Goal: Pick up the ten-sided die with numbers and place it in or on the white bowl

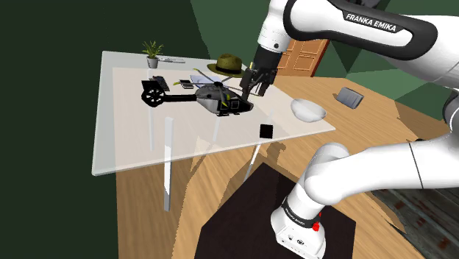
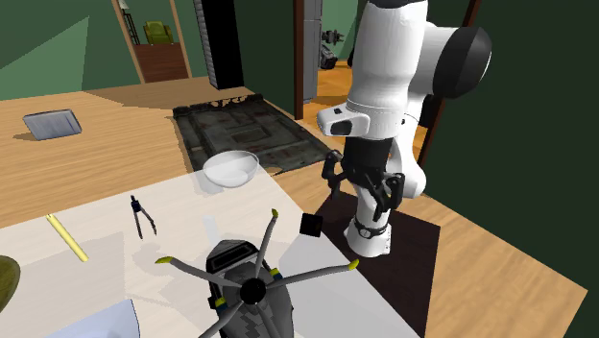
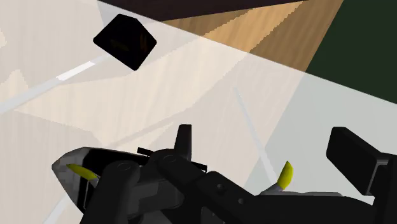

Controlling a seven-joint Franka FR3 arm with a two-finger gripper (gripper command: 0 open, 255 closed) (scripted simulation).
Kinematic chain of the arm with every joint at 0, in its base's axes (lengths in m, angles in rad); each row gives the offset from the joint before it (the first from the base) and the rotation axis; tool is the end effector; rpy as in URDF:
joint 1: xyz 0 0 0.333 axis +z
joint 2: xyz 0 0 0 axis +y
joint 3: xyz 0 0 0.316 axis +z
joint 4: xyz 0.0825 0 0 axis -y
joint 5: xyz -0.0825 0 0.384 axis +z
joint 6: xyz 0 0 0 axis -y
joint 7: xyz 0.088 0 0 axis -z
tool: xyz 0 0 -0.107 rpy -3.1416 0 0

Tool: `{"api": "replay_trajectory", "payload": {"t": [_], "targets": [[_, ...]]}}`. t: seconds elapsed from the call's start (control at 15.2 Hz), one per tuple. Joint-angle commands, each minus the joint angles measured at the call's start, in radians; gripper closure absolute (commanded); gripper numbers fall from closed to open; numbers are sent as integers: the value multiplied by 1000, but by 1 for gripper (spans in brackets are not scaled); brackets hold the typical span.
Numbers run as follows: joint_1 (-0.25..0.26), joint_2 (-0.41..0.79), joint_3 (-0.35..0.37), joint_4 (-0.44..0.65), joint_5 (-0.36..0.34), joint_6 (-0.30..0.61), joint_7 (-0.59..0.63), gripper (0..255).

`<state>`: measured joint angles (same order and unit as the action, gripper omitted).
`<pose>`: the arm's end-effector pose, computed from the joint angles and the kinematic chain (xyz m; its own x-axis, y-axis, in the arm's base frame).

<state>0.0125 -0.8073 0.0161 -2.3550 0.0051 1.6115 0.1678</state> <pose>0.3052 0.0109 0.6012 0.9876 -0.1432 0.0639 -0.1432 -0.9897 -0.0042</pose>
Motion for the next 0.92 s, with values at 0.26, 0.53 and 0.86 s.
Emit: {"api": "replay_trajectory", "payload": {"t": [0.26,0.53,0.86], "targets": [[-13,-61,-77,-114,-47,34,-103,0],[-36,-104,-161,-211,-107,69,-208,0],[-78,-126,-278,-307,-200,123,-344,0]]}}
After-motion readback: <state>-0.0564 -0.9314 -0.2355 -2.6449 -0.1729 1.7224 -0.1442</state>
